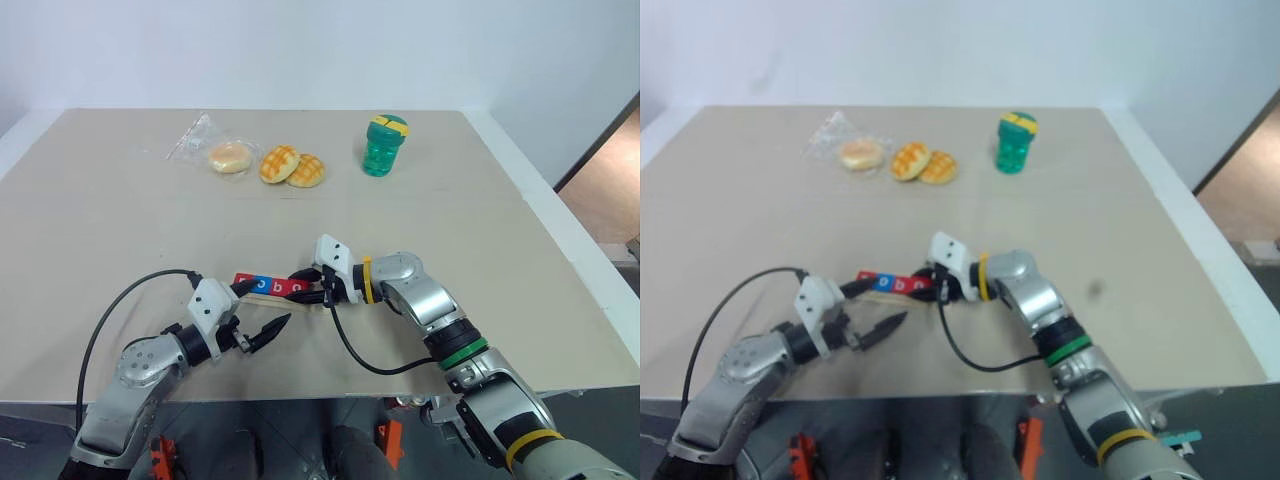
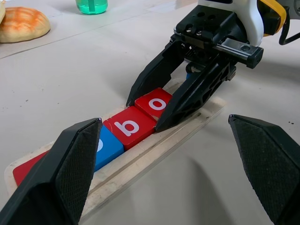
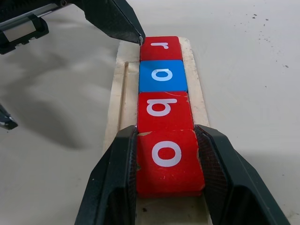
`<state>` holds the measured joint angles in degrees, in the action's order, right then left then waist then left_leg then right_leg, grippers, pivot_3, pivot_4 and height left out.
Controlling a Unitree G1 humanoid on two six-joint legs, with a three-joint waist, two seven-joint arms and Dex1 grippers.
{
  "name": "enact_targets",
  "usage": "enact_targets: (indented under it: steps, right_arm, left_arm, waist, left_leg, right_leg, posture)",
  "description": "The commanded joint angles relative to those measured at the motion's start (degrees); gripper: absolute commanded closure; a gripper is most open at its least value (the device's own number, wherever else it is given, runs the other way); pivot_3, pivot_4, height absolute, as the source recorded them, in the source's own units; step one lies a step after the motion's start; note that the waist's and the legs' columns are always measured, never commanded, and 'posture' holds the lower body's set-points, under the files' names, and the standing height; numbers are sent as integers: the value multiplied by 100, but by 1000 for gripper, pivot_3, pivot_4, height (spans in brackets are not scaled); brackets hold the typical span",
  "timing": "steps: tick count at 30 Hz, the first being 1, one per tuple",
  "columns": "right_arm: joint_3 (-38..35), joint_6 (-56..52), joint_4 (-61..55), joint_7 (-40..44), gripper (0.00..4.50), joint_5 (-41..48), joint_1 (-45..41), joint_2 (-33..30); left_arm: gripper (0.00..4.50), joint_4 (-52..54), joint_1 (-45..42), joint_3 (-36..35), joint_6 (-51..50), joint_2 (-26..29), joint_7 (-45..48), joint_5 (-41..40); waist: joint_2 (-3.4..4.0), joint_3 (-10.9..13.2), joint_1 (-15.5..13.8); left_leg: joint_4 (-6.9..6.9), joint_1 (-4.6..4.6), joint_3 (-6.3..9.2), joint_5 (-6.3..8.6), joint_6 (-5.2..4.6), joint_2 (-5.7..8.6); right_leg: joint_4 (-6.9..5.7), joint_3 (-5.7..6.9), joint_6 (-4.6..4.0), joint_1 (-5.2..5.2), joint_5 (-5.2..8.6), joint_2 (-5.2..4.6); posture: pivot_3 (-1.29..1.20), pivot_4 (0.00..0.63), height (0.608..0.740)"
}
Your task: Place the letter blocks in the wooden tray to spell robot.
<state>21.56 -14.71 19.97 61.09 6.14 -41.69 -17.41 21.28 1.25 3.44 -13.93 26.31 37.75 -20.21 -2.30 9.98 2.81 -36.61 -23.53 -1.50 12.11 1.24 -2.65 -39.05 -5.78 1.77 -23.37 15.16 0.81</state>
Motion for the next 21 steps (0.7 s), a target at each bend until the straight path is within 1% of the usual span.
enact_targets:
  steps: [1,10,21]
  right_arm:
    - [-111,-52,-80,-39,2759,-5,-136,74]
    - [-185,-249,-253,-42,2759,39,-109,40]
    - [-262,-553,-823,-197,2759,88,118,-15]
  left_arm:
    - [0,233,7,-111,29,59,-29,27]
    - [0,168,-21,-99,90,63,57,-12]
    - [0,69,-80,-55,142,47,156,41]
  waist:
    - [0,0,0]
    - [0,0,0]
    - [1,0,0]
  left_leg:
    - [0,0,0,0,0,0]
    - [0,5,-1,0,0,-3]
    - [1,3,0,0,0,-2]
  right_leg:
    - [0,0,0,0,0,0]
    - [-1,1,1,1,1,3]
    - [-1,1,2,0,2,3]
  posture:
    - [0,150,740]
    - [0,150,740]
    - [0,150,740]
